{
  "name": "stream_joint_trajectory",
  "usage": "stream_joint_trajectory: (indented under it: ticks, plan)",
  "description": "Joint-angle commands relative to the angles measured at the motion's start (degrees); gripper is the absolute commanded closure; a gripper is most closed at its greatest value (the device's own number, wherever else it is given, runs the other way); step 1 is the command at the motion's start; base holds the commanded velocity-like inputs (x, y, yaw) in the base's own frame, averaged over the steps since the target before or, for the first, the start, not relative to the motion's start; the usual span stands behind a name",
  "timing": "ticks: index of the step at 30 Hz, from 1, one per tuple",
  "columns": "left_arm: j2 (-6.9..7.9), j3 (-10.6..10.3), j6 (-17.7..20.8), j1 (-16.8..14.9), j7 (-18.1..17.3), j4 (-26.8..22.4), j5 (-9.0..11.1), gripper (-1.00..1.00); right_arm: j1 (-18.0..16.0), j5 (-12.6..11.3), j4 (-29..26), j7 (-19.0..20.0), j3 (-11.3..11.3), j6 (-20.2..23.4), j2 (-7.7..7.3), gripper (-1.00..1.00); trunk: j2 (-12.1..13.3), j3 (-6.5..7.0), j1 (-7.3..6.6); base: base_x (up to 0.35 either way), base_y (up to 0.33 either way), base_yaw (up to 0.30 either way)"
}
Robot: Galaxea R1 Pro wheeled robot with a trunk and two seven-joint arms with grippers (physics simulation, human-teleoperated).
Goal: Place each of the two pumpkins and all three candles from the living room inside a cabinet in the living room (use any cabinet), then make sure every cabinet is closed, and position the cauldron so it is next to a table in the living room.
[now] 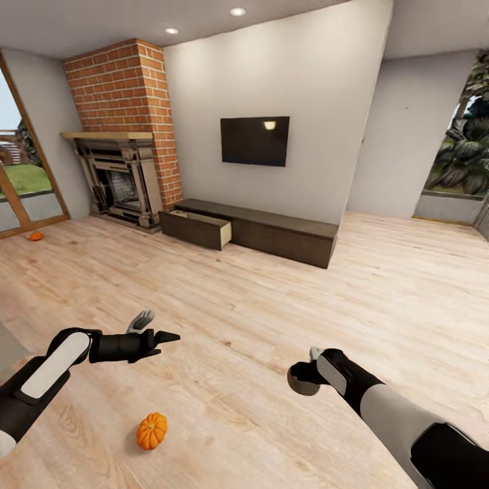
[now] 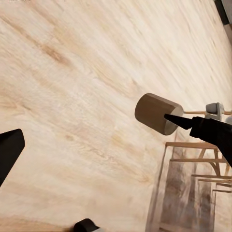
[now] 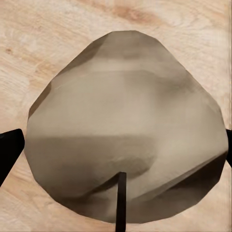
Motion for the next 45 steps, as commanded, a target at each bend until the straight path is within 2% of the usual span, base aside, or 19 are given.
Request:
stream_joint_trajectory:
  ticks: [1,16,33,45]
  plan:
    - [0.04,-0.11,0.07,-0.07,-0.42,0.00,-0.43,-1.00,-0.03,-0.76,-0.15,-0.47,0.39,0.15,-0.07,1.00,-0.03,-0.04,0.02,0.226,-0.245,-0.013]
    - [0.04,-0.12,0.07,-0.07,-0.38,0.00,-0.48,-1.00,-0.03,-0.72,-0.12,-0.49,0.38,-0.05,-0.07,1.00,-0.03,-0.01,0.02,0.226,-0.245,-0.084]
    - [0.04,-0.14,0.07,-0.07,-0.44,0.00,-0.46,-1.00,-0.03,-0.78,-0.18,-0.47,0.21,-0.91,-0.07,1.00,-0.03,-0.01,0.02,0.231,-0.237,-0.003]
    - [0.04,-0.14,0.07,-0.07,-0.44,0.00,-0.47,-1.00,-0.03,-0.73,-0.18,-0.49,0.23,-0.93,-0.07,1.00,-0.03,-0.01,0.02,0.301,-0.075,0.000]
